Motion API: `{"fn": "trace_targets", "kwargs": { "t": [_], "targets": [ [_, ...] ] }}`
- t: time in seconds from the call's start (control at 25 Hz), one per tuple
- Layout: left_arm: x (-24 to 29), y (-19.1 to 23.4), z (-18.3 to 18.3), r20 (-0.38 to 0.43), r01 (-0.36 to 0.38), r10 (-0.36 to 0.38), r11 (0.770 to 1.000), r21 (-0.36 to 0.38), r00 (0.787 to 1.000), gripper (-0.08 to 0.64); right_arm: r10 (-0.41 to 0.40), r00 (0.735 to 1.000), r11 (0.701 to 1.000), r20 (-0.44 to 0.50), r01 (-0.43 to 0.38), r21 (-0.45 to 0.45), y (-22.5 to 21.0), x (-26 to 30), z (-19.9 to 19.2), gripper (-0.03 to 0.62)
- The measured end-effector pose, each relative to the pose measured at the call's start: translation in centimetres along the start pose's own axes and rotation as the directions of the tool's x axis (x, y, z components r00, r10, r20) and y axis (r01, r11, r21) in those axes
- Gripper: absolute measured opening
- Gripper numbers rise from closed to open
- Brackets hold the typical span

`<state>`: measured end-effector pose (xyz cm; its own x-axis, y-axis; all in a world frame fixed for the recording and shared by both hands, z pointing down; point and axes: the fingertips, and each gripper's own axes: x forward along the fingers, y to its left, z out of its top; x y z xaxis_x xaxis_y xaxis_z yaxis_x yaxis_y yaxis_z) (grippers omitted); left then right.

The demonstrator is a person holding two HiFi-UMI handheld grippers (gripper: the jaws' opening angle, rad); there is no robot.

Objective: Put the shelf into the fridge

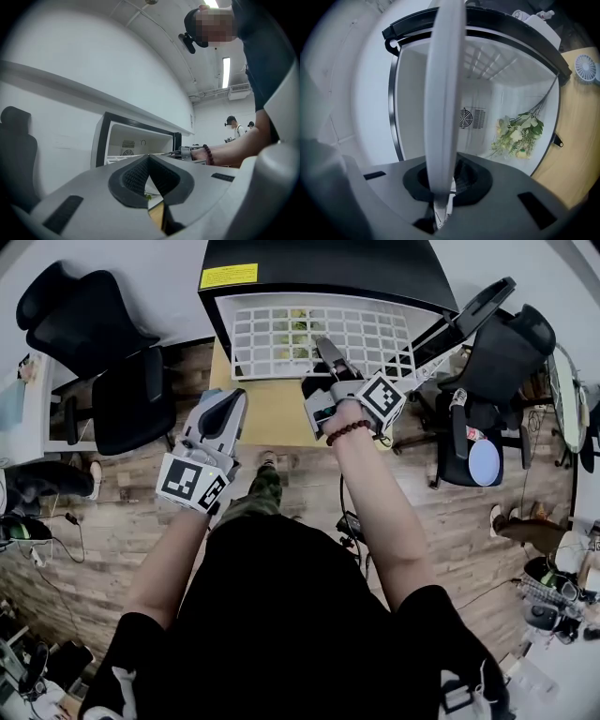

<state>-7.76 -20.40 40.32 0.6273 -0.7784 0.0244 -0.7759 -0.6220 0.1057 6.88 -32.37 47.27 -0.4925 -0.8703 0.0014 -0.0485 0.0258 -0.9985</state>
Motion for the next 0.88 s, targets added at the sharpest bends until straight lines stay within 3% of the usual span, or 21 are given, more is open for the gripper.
{"fn": "trace_targets", "kwargs": {
  "t": [0.88],
  "targets": [
    [0.6,1.5,0.2,0.010,0.000,0.000,1.000,-0.006,1.000,0.018,0.007,1.000,1.000,0.023,-0.007,0.016,0.0,2.4,0.9,0.040]
  ]
}}
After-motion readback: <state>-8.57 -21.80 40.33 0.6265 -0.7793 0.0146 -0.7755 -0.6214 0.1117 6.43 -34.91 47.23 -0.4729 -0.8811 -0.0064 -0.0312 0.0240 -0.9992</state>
